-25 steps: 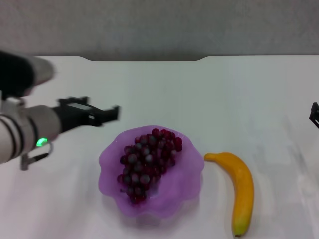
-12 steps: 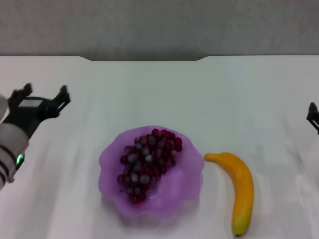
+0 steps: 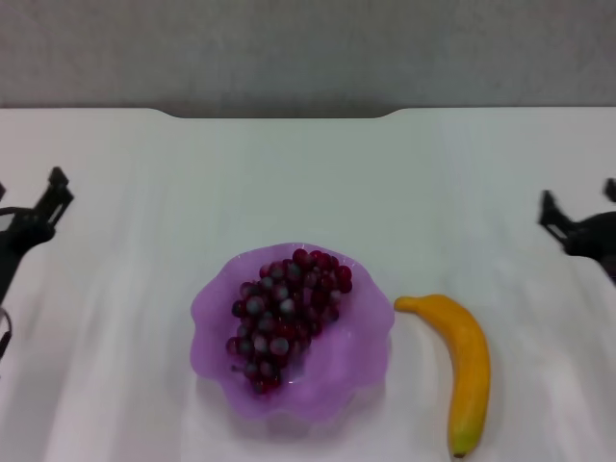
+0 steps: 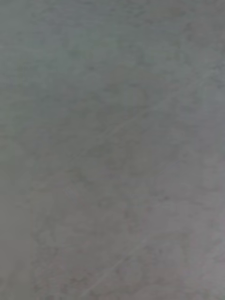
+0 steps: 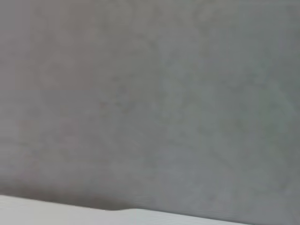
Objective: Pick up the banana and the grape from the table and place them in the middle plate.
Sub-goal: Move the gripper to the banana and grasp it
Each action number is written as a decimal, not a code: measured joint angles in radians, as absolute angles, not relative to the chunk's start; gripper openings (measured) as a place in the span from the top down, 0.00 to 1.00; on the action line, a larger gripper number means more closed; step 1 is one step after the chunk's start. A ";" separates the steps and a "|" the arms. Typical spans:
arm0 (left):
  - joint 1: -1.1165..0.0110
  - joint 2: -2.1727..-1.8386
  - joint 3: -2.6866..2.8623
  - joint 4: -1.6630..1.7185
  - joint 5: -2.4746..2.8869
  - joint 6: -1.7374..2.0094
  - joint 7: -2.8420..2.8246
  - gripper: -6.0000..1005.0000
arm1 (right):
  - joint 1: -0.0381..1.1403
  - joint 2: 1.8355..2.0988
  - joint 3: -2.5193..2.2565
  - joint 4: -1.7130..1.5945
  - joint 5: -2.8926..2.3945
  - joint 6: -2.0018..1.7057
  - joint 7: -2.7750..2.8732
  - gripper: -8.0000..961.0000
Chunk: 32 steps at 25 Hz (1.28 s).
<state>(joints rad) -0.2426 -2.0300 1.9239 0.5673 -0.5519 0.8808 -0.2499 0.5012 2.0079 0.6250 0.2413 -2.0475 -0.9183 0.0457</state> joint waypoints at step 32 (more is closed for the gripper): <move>-0.385 -2.034 1.947 0.326 -0.541 0.939 -0.371 0.11 | 0.377 2.000 1.606 1.265 -2.465 0.768 -0.310 0.07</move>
